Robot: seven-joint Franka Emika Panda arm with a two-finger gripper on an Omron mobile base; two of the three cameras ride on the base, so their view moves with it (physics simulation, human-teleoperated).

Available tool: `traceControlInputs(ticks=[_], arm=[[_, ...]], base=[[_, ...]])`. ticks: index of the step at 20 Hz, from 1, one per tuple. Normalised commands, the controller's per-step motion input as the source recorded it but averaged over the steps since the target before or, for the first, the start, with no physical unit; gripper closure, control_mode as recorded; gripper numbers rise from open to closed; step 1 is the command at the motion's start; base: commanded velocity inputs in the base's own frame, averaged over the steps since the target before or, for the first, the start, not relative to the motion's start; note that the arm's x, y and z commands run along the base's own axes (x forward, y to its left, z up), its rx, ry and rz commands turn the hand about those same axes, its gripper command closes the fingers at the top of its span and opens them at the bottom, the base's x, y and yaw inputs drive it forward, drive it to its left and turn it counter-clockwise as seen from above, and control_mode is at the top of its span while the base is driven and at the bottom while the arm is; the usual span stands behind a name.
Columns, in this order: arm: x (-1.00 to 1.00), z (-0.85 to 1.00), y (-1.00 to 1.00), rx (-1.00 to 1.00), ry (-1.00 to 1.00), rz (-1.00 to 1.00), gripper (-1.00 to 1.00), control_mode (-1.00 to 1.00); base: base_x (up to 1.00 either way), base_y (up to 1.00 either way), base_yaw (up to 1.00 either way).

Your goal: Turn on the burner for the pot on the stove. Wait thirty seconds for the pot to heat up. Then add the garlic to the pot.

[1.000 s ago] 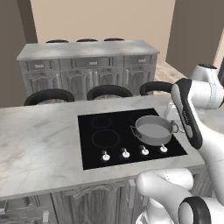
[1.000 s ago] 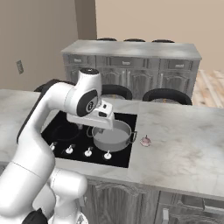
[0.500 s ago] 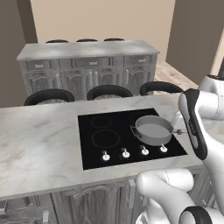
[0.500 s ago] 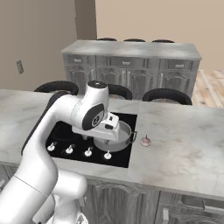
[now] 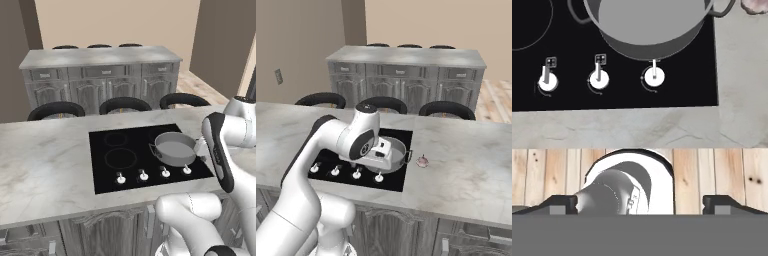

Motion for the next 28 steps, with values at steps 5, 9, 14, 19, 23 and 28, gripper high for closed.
traceControlInputs(ticks=[5, 9, 14, 19, 23, 28], arm=[[0.0, -0.17, 0.0, 0.0, 0.0, 0.0, -1.0, -1.0], [0.0, -0.17, 0.0, 0.0, -0.03, 0.0, -1.0, -1.0], [0.05, -0.15, 0.0, 0.0, -0.02, 0.0, -1.0, -1.0], [0.2, -0.02, 0.0, 0.0, 0.0, 0.0, -1.0, -1.0], [0.18, -0.09, 0.0, 0.0, 0.0, 0.0, -1.0, -1.0], [0.27, -0.23, 0.0, 0.0, -0.01, 0.0, -1.0, -1.0]], base=[[0.0, 0.0, 0.0], [0.0, 0.0, 0.0], [0.0, 0.0, 0.0], [0.0, 0.0, 0.0], [0.0, 0.0, 0.0], [0.0, 0.0, 0.0]])
